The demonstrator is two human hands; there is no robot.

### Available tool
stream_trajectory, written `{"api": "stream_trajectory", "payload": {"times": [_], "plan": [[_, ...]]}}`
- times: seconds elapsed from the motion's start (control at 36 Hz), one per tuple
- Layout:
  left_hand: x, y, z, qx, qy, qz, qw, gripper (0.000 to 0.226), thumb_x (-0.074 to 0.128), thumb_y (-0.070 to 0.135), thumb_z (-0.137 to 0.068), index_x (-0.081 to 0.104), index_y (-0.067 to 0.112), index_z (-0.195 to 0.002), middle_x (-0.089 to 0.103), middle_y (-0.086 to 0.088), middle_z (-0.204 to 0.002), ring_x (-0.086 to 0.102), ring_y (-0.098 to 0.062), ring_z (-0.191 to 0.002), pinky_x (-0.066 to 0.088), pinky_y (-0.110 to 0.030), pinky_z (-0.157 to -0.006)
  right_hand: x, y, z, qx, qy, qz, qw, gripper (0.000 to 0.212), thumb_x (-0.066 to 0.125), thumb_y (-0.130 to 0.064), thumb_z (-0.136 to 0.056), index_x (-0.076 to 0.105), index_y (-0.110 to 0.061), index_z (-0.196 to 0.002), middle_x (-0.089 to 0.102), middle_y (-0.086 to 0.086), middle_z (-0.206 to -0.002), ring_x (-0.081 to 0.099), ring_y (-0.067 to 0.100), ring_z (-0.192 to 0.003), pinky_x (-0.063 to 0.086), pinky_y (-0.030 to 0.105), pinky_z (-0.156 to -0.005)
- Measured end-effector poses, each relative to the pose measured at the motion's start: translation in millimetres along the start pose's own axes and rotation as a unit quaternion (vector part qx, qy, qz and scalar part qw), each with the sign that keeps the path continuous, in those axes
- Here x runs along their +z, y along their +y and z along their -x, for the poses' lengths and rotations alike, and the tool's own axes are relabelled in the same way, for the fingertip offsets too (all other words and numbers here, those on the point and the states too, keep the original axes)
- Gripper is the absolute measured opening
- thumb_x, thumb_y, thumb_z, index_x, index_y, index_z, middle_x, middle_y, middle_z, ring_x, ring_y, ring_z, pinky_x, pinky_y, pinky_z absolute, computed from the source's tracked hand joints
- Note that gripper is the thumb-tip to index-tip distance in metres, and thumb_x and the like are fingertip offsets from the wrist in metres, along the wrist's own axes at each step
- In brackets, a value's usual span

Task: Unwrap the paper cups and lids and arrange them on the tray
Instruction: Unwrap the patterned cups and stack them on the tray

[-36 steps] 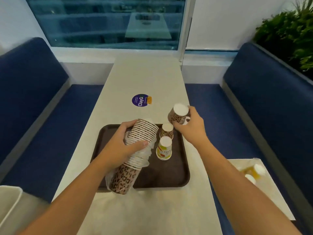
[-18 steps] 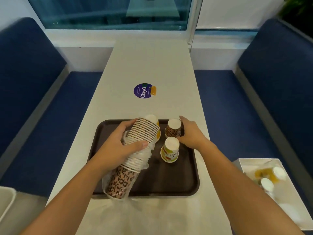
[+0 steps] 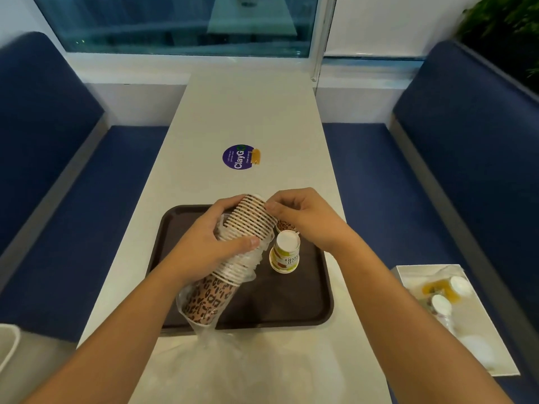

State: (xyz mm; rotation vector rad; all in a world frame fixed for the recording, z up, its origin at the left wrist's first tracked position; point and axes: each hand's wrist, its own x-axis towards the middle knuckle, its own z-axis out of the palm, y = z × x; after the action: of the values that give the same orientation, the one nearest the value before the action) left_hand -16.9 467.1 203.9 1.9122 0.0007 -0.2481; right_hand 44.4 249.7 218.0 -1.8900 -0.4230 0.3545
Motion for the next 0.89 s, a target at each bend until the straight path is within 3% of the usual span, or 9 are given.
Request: {"api": "stream_trajectory", "payload": {"times": [0.14,0.25,0.36,0.47,0.56,0.61,0.69,0.81,0.89], "plan": [[-5,0,-3,0.001,-0.006,-0.007,1.0,0.073,0.083,0.036,-0.084,0.042,0.059,-0.139,0.059,0.035,-0.12,0.061,0.016,-0.104,0.058,-0.014,-0.072,-4,-3,-2,0.006,0.027,-0.056,0.998,0.022,0.056,-0.019,-0.105,0.076,-0.022,-0.097,0.077,-0.012,-0.089,0.07,0.005,-0.086,0.055,0.014,-0.077],[-9,0,-3,0.001,-0.008,-0.018,1.0,0.073,0.083,0.035,-0.086,0.041,0.06,-0.139,0.059,0.03,-0.123,0.061,0.017,-0.101,0.057,-0.014,-0.07,-11,-3,-8,-0.006,0.047,0.013,0.999,0.022,0.054,-0.013,-0.106,0.067,-0.02,-0.122,0.073,-0.006,-0.105,0.07,0.01,-0.094,0.058,0.024,-0.081],[-11,-3,-5,0.001,-0.013,-0.01,1.0,0.074,0.084,0.038,-0.084,0.042,0.059,-0.141,0.061,0.028,-0.125,0.063,0.012,-0.105,0.058,-0.016,-0.073,-14,-8,-9,-0.078,-0.042,0.201,0.976,0.078,0.067,-0.004,-0.093,0.035,-0.041,-0.153,0.047,-0.011,-0.142,0.052,0.001,-0.119,0.054,0.018,-0.095],[-9,-1,-6,0.003,-0.009,-0.01,1.0,0.072,0.083,0.041,-0.083,0.041,0.061,-0.138,0.057,0.033,-0.123,0.063,0.006,-0.107,0.056,-0.013,-0.071,-10,-7,-21,-0.126,-0.058,0.396,0.908,0.081,0.077,-0.003,-0.086,0.042,-0.037,-0.15,0.021,-0.013,-0.155,0.042,0.015,-0.133,0.047,0.016,-0.095],[-12,-3,-6,0.001,-0.004,0.008,1.0,0.069,0.082,0.038,-0.084,0.042,0.066,-0.133,0.058,0.034,-0.122,0.063,0.012,-0.104,0.057,-0.012,-0.069,-21,2,-26,-0.153,0.03,0.438,0.886,0.076,0.084,-0.012,-0.082,0.048,-0.024,-0.148,0.03,-0.003,-0.155,0.037,0.018,-0.135,0.046,0.029,-0.105],[-15,-5,-5,-0.008,0.009,0.021,1.0,0.067,0.082,0.04,-0.084,0.043,0.07,-0.129,0.057,0.037,-0.121,0.064,0.006,-0.106,0.057,-0.013,-0.069,-30,14,-29,-0.151,0.117,0.41,0.892,0.071,0.085,-0.023,-0.083,0.051,-0.022,-0.146,0.045,-0.001,-0.145,0.039,0.017,-0.128,0.041,0.024,-0.104],[-18,-12,-3,-0.021,0.031,0.03,0.999,0.066,0.08,0.046,-0.08,0.043,0.069,-0.129,0.056,0.036,-0.124,0.063,-0.002,-0.11,0.059,-0.017,-0.074,-30,35,-31,-0.049,0.209,0.236,0.948,0.071,0.085,-0.036,-0.082,0.05,-0.027,-0.143,0.052,-0.012,-0.133,0.039,0.011,-0.125,0.031,0.008,-0.094],[-18,-21,-3,-0.039,0.041,0.033,0.998,0.076,0.08,0.052,-0.074,0.042,0.059,-0.139,0.056,0.027,-0.133,0.063,-0.009,-0.116,0.06,-0.03,-0.089,-22,75,-33,0.059,0.189,0.152,0.968,0.076,0.086,-0.035,-0.081,0.047,-0.024,-0.146,0.057,-0.002,-0.138,0.048,0.016,-0.131,0.042,0.012,-0.086],[-15,-22,-3,-0.045,0.048,0.026,0.997,0.076,0.078,0.053,-0.073,0.04,0.058,-0.139,0.053,0.031,-0.13,0.062,-0.007,-0.115,0.058,-0.02,-0.08,-14,106,-36,0.108,0.163,0.155,0.968,0.078,0.088,-0.031,-0.079,0.048,-0.024,-0.145,0.06,0.003,-0.137,0.054,0.022,-0.13,0.048,0.018,-0.089]]}}
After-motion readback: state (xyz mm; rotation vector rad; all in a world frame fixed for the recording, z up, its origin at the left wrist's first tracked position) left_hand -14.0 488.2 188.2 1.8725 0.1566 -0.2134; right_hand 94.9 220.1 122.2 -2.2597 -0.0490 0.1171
